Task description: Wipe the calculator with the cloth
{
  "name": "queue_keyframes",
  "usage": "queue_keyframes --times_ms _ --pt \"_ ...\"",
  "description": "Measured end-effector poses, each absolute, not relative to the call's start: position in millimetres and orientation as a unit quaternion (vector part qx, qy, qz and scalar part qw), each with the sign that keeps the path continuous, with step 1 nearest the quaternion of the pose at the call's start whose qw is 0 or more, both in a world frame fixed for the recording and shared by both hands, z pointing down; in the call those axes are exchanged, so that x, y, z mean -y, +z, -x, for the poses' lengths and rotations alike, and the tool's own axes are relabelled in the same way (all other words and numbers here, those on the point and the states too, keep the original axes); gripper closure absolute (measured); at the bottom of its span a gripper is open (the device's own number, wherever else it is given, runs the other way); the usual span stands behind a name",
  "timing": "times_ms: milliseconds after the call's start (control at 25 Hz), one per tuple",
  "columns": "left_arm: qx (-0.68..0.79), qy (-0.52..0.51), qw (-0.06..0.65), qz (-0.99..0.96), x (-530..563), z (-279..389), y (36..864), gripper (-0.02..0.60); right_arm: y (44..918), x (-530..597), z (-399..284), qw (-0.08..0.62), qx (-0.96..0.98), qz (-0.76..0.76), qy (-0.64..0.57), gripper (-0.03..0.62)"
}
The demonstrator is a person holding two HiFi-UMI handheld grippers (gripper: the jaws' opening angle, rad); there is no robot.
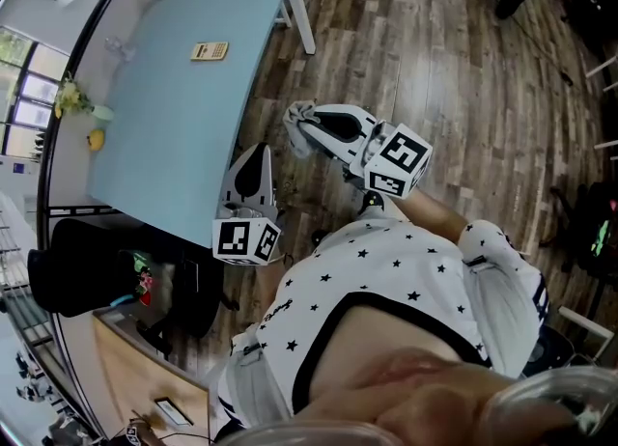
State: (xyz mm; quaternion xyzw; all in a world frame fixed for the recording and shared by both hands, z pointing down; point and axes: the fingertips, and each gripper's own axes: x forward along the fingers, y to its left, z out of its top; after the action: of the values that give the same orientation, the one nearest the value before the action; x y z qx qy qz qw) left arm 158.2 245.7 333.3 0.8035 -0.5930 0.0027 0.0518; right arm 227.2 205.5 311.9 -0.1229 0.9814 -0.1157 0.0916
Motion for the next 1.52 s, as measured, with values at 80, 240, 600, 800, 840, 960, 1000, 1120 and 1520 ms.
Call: queue_keyframes --times_ms 80,240,600,800,840,960,1000,1120,1520 --pt "0.59 0.003 0.051 -0.805 -239.0 -166.4 332.1 0.551 310.6 -199.4 -235.3 0.092 -0.981 0.126 -0.112 0.556" --pt "0.585 0.006 0.052 -0.81 -224.5 -180.4 332.4 0.551 311.7 -185.2 -248.5 0.092 -0.981 0.131 -0.113 0.556" --pt "0.574 0.011 0.051 -0.817 -190.1 -225.6 335.3 0.551 313.1 -152.2 -291.2 0.097 -0.98 0.14 -0.107 0.554" --pt "0.572 0.016 0.05 -0.819 -180.3 -245.5 336.7 0.551 313.1 -140.6 -312.2 0.103 -0.978 0.144 -0.106 0.554" --pt "0.571 0.017 0.049 -0.819 -178.5 -248.8 336.0 0.551 312.5 -137.8 -315.4 0.106 -0.978 0.145 -0.106 0.554" --pt "0.571 0.021 0.048 -0.819 -174.7 -252.9 335.2 0.551 311.0 -131.0 -320.2 0.111 -0.977 0.148 -0.107 0.554" --pt "0.572 0.021 0.048 -0.818 -174.5 -252.8 335.7 0.551 311.1 -130.5 -320.5 0.112 -0.977 0.148 -0.107 0.554" --pt "0.575 0.022 0.05 -0.816 -174.2 -251.6 338.4 0.551 312.5 -131.1 -319.1 0.112 -0.977 0.144 -0.107 0.554" --pt "0.566 0.018 0.049 -0.823 -143.0 -244.0 340.5 0.551 316.1 -102.8 -308.0 0.104 -0.978 0.148 -0.106 0.553"
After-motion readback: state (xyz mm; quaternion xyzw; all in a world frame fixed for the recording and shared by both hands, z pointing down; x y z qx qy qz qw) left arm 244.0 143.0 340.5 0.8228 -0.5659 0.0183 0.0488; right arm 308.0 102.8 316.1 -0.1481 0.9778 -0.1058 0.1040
